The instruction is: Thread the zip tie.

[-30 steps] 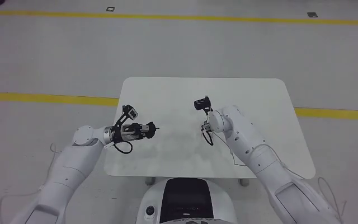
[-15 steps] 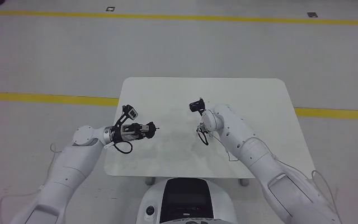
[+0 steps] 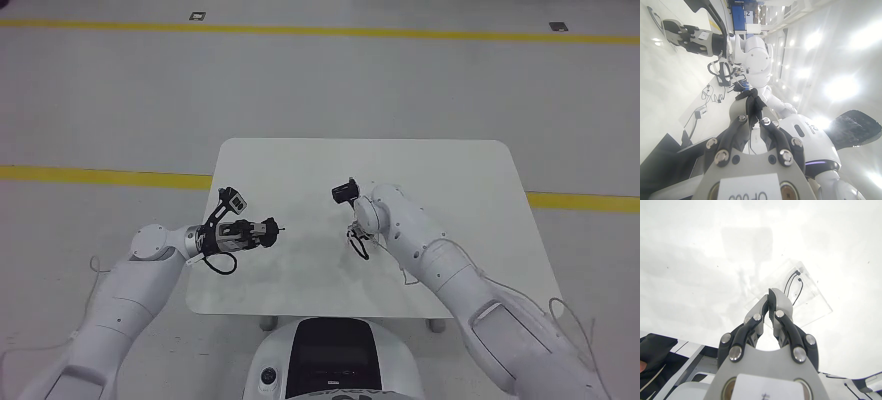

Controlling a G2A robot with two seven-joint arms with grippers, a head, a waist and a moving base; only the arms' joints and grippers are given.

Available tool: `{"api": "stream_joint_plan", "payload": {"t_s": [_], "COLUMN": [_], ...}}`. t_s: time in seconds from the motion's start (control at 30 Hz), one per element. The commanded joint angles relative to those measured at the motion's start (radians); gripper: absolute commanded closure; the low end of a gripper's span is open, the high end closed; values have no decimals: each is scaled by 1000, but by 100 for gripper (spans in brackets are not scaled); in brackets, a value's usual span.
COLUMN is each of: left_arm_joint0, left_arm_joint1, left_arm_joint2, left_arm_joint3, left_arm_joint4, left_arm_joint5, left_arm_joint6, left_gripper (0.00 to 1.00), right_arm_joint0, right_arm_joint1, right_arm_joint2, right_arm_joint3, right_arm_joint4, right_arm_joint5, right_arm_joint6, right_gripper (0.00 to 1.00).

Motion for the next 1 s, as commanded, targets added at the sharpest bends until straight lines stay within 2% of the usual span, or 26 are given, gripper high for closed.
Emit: {"api": "stream_joint_plan", "payload": {"t_s": [0.0,0.17,0.4,0.6,0.77,0.97], "left_arm_joint0": [0,0,0,0,0,0], "left_arm_joint1": [0,0,0,0,0,0], "left_arm_joint2": [0,0,0,0,0,0], "left_arm_joint3": [0,0,0,0,0,0], "left_arm_joint4": [0,0,0,0,0,0], "left_arm_joint5": [0,0,0,0,0,0], "left_arm_joint6": [0,0,0,0,0,0], "left_gripper": [100,100,100,100,100,100], "right_arm_joint0": [3,12,11,5,4,5], "right_arm_joint1": [-3,-10,-13,-13,-16,-21], "right_arm_joint2": [-4,-7,8,11,12,14], "right_arm_joint3": [6,26,32,27,31,43], "right_arm_joint4": [3,16,-7,-48,-63,-73], "right_arm_joint5": [-12,-47,31,73,77,77], "right_arm_joint6": [2,7,-33,-35,-33,-34], "right_gripper": [100,100,100,98,91,91]}}
